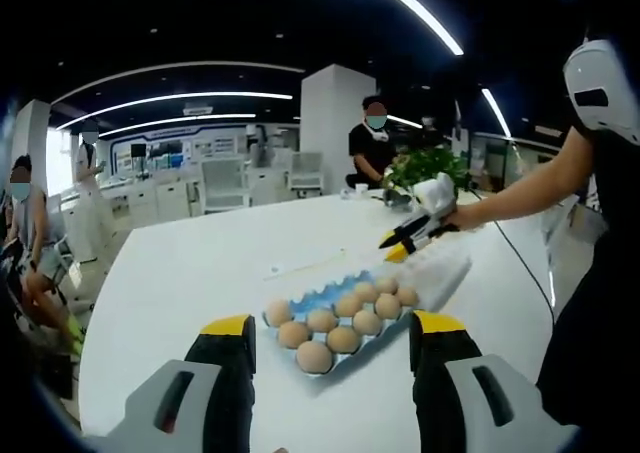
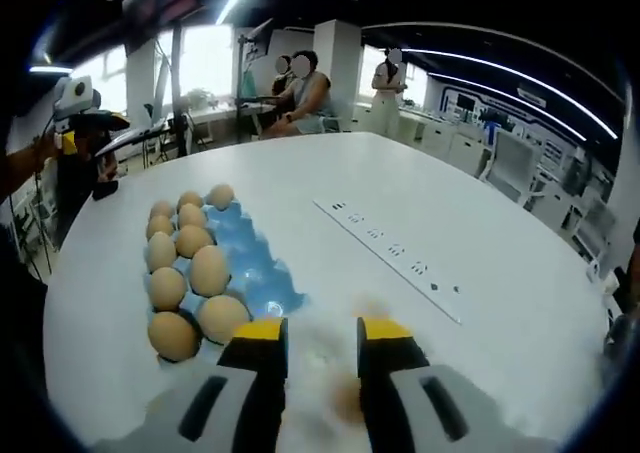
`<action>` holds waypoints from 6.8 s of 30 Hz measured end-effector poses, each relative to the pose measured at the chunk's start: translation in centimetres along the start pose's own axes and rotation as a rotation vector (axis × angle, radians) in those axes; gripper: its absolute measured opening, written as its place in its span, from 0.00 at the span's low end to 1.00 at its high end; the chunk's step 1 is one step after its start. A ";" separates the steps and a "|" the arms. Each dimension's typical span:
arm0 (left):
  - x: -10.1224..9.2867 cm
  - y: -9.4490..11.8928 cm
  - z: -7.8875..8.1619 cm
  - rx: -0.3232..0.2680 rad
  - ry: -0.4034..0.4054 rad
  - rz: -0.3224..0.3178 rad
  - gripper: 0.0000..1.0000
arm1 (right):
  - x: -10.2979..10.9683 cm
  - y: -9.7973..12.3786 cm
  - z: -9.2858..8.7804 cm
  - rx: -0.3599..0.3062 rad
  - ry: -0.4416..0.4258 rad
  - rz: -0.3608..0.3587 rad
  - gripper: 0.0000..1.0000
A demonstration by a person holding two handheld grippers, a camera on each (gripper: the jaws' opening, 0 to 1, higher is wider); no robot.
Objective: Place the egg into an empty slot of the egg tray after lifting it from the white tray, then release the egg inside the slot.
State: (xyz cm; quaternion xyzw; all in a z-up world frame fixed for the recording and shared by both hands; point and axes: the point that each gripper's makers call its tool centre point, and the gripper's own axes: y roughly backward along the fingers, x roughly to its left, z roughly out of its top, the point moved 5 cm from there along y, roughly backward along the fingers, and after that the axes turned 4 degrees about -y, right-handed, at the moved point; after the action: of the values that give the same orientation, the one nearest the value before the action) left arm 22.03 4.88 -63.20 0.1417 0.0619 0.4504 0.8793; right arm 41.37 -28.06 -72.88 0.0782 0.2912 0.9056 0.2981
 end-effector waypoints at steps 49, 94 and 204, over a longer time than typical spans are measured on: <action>0.1 0.0 0.3 -0.002 -0.006 0.001 0.62 | -2.0 2.6 -0.1 0.099 -0.036 0.003 0.26; 0.8 1.1 -0.3 0.006 0.006 0.036 0.62 | 4.9 -5.4 6.7 0.030 0.062 0.209 0.27; 1.4 2.0 -0.4 0.001 0.009 0.060 0.61 | 11.2 -11.3 8.9 -0.038 0.166 0.337 0.34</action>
State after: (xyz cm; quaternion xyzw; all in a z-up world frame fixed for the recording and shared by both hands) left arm 21.19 7.23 -62.98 0.1417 0.0620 0.4772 0.8651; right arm 40.74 -9.85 -72.47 0.0456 0.2805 0.9514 0.1184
